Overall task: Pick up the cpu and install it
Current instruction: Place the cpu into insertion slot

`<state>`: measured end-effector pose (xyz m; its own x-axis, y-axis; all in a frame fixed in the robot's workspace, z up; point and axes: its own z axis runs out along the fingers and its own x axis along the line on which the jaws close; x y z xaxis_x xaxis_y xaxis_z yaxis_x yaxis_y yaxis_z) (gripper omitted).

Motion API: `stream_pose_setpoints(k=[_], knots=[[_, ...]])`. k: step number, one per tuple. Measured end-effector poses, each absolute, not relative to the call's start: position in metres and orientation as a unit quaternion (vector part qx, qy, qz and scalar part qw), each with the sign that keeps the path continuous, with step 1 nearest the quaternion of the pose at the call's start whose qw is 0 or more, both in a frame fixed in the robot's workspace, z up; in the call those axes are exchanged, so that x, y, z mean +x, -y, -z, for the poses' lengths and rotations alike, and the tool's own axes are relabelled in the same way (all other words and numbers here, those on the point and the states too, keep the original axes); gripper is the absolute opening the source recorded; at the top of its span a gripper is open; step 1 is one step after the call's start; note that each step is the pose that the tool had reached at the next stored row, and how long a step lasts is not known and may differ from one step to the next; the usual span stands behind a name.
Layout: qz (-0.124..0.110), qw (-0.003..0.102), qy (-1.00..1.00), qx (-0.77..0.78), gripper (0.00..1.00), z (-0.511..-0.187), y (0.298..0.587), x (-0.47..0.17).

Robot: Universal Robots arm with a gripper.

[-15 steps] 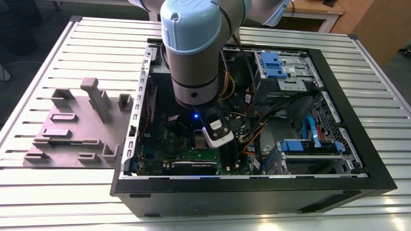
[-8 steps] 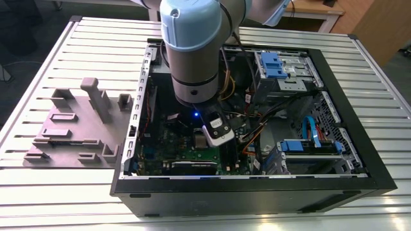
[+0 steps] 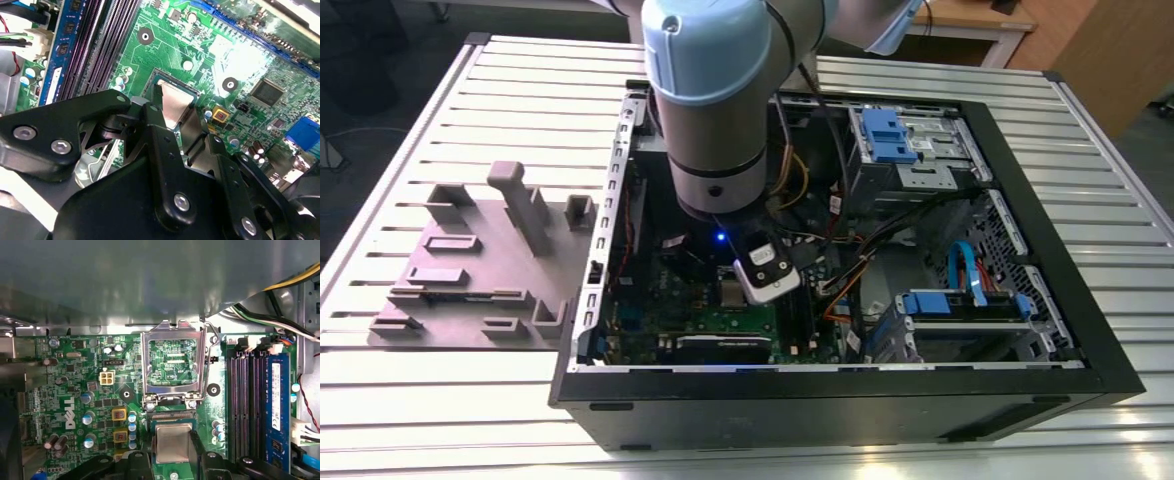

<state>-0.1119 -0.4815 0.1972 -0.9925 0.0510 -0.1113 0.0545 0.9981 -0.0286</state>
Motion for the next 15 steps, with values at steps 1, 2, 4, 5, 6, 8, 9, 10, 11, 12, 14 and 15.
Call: stream_pose_setpoints(k=[1,2,4,5,6,8,9,10,11,12,14,15], knots=[[0.016,0.055,-0.998,0.026,0.39,-0.1970,0.4815,-0.1119],[0.016,0.055,-0.998,0.026,0.39,-0.1968,0.4815,-0.1119],[0.015,0.055,-0.998,0.027,0.39,-0.1960,0.4815,-0.1120],[0.013,0.055,-0.998,0.027,0.39,-0.1956,0.4815,-0.1121],[0.012,0.055,-0.998,0.027,0.39,-0.1951,0.4814,-0.1121],[0.010,0.055,-0.998,0.027,0.39,-0.1941,0.4813,-0.1120],[0.009,0.055,-0.998,0.027,0.39,-0.1938,0.4813,-0.1120],[0.009,0.055,-0.998,0.027,0.39,-0.1938,0.4813,-0.1120],[0.009,0.055,-0.998,0.027,0.39,-0.1938,0.4813,-0.1120],[0.009,0.055,-0.998,0.027,0.39,-0.1938,0.4814,-0.1120],[0.009,0.055,-0.998,0.027,0.39,-0.1936,0.4813,-0.1120],[0.010,0.055,-0.998,0.027,0.39,-0.1935,0.4814,-0.1119]])
